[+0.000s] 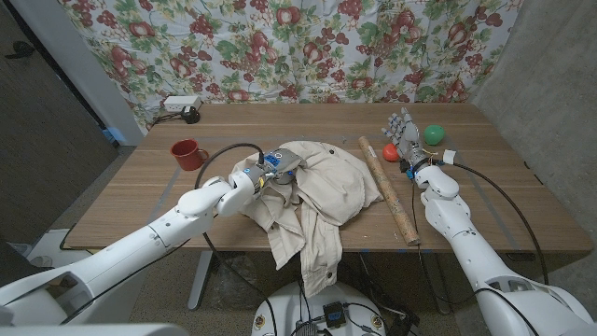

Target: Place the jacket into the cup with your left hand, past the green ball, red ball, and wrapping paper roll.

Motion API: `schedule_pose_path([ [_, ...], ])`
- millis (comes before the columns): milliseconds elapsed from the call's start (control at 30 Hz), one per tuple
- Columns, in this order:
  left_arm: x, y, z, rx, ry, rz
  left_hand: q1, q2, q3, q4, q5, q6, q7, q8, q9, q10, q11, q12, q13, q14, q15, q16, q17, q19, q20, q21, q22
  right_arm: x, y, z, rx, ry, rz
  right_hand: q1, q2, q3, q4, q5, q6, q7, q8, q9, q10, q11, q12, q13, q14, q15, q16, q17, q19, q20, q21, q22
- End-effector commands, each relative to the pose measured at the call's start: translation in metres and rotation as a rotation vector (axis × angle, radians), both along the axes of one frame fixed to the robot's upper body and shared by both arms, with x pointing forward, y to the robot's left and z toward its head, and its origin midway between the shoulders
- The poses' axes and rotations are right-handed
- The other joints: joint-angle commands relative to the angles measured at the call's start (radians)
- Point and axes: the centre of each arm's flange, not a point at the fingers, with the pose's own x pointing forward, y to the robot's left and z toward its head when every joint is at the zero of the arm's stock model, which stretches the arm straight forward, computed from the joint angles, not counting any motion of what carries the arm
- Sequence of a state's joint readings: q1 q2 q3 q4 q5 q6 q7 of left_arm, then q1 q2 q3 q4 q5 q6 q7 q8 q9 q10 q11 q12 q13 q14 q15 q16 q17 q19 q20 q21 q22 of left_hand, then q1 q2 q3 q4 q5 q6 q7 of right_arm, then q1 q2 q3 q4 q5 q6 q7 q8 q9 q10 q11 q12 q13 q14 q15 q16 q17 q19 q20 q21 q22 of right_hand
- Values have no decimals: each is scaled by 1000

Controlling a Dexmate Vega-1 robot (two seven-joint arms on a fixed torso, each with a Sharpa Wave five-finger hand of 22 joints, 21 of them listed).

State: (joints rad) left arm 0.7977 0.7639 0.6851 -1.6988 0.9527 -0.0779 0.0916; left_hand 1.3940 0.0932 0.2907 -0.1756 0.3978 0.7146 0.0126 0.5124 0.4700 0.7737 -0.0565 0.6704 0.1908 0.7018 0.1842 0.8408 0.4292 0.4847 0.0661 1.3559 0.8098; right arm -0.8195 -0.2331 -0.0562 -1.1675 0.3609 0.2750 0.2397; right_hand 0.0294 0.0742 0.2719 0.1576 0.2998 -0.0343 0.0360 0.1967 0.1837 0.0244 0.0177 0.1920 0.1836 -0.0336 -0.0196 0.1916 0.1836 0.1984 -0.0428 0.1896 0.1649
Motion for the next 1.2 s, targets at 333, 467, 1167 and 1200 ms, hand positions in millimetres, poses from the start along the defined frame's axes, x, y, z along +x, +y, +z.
schedule_pose_path([
  [333,-11,3,7,-94,-189,14,-156,-5,371,309,78,20,44,108,315,27,29,206,966,184,-390,501,818,46,-64,-59,33,1,0,2,-4,-3,-7,11,49,-1,-4,5,5,4,-3,5,1,4,-1,3,-6,6,-2,1,9,-6,4,6],
  [467,-15,1,12,-95,-213,-15,-163,-19,381,311,87,25,33,110,317,29,15,203,968,179,-391,528,816,30,-58,-86,-6,0,0,2,-6,-5,-7,12,47,-2,-5,5,4,4,-3,5,0,3,-1,3,-6,6,-3,1,8,-6,3,6],
  [1167,-33,-1,31,-117,-279,-32,-170,-27,388,309,97,35,20,105,309,35,6,196,969,170,-393,566,814,35,-61,-89,-53,-4,-2,3,-4,-12,-8,17,42,-2,-10,5,3,4,-3,5,-3,6,-1,3,-7,9,-3,0,7,-3,3,6],
  [1200,-34,-1,31,-117,-284,-31,-170,-27,388,309,97,33,20,105,310,36,7,197,969,170,-393,567,814,35,-60,-88,-53,-4,-2,3,-6,-13,-9,17,41,-2,-10,5,3,4,-3,5,-2,6,-1,3,-7,9,-3,0,7,-3,2,6],
])
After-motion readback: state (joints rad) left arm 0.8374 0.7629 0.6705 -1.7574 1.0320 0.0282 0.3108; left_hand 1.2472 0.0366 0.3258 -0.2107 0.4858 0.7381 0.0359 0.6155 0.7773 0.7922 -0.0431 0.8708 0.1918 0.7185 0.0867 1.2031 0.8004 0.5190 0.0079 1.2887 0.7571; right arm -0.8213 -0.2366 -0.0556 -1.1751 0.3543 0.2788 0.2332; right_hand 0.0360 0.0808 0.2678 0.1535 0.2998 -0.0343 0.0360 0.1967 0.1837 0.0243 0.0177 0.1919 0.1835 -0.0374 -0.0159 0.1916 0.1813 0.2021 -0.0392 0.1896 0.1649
